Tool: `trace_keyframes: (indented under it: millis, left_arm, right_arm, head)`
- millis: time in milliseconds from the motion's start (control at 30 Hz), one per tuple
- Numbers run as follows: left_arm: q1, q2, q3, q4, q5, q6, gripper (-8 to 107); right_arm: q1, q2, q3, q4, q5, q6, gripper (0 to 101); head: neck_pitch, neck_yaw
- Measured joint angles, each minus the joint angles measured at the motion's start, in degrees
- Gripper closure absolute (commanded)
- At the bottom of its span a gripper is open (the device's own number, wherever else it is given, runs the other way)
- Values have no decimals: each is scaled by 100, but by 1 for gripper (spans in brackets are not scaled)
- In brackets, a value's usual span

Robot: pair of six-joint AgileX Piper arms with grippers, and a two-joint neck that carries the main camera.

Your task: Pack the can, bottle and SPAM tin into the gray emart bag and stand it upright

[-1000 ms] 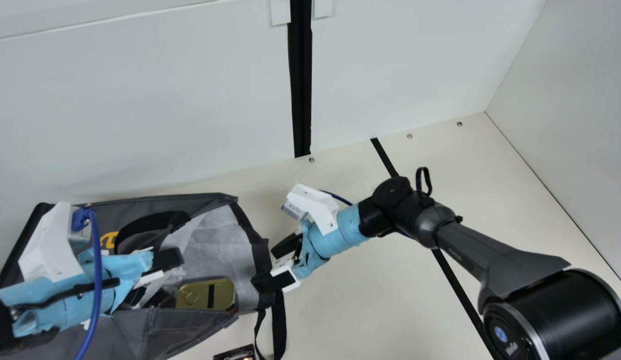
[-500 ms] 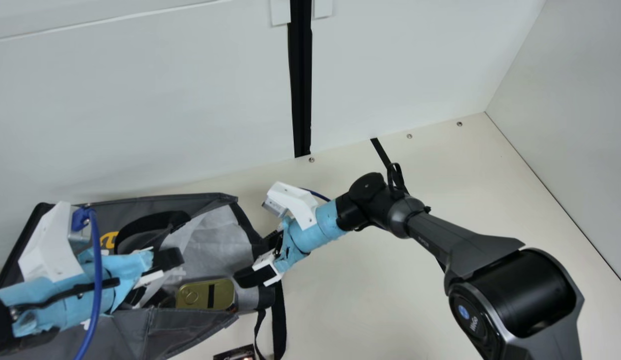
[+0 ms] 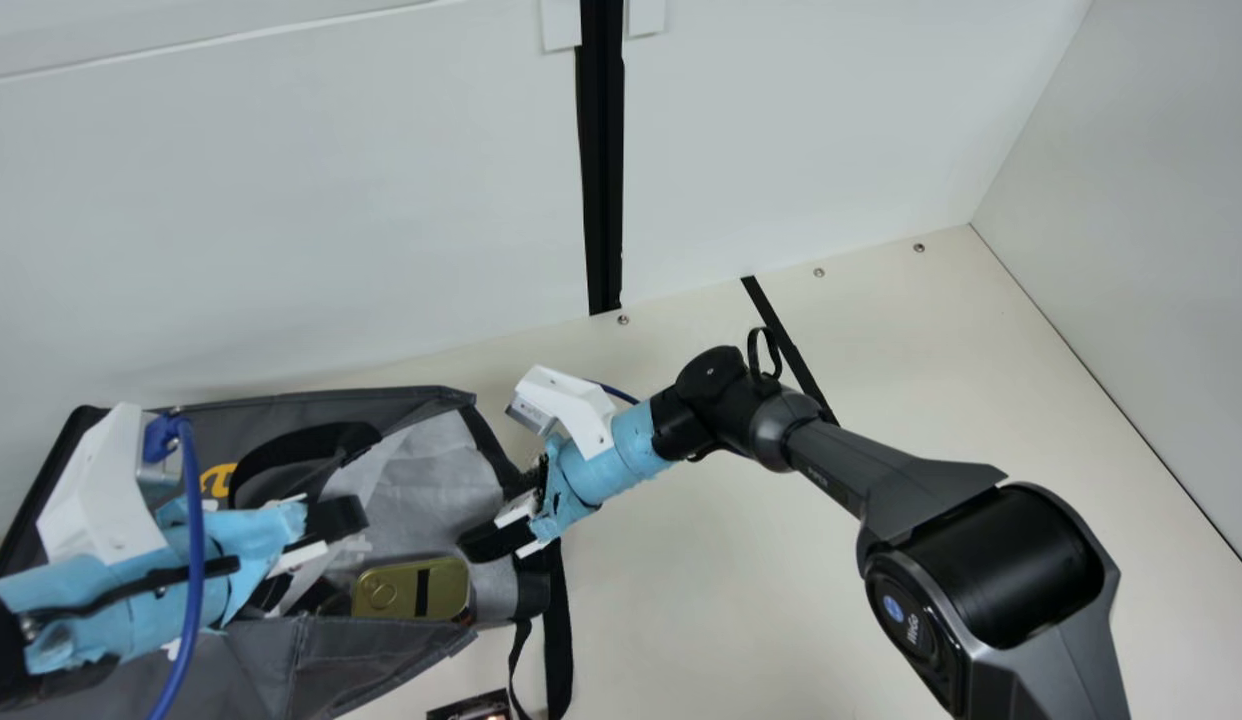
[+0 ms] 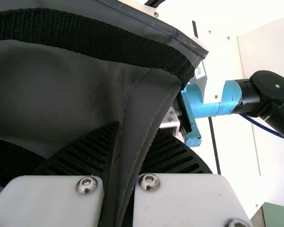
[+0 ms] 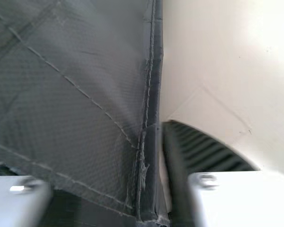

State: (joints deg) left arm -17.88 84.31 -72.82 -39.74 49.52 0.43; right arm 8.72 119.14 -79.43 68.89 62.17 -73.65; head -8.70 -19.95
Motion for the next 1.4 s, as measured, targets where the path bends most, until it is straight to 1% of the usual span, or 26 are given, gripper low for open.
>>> trace_keyframes:
  millis: [100,133,400,533,733,833,900,1200,1400]
  left_arm:
    - [0,0,0,0,0,0,107]
    - [0,0,0,0,0,0,107]
    - [0,0,0,0,0,0,107]
    - [0,0,0,0,0,0,107]
    - [0,0,0,0,0,0,107]
    - [0,-135,123,16,14,-1,107]
    - [9,-178,123,-7,3,41,107]
    - [67,-167,-71,-166,16,421,107]
    - [111,-167,-303,-248,125,685,107]
  right_arm:
    - [-27,7,0,7,55,14,100]
    - [-27,7,6,20,66,14,101]
    - [-115,-160,220,43,206,14,101]
    - [-178,-299,364,98,333,-3,101]
    - [-325,-602,678,222,559,-49,101]
    - [-410,-778,841,279,706,-114,101]
    - [-423,-912,975,369,793,-160,101]
    - [-250,-1523,1602,918,759,-231,101]
    - [-249,-2003,1887,1157,759,-25,101]
  head:
    - [0,0]
    - [0,9]
    - [0,9]
    - [0,9]
    - [0,0]
    - [0,0]
    - [0,0]
    - [0,0]
    - [0,0]
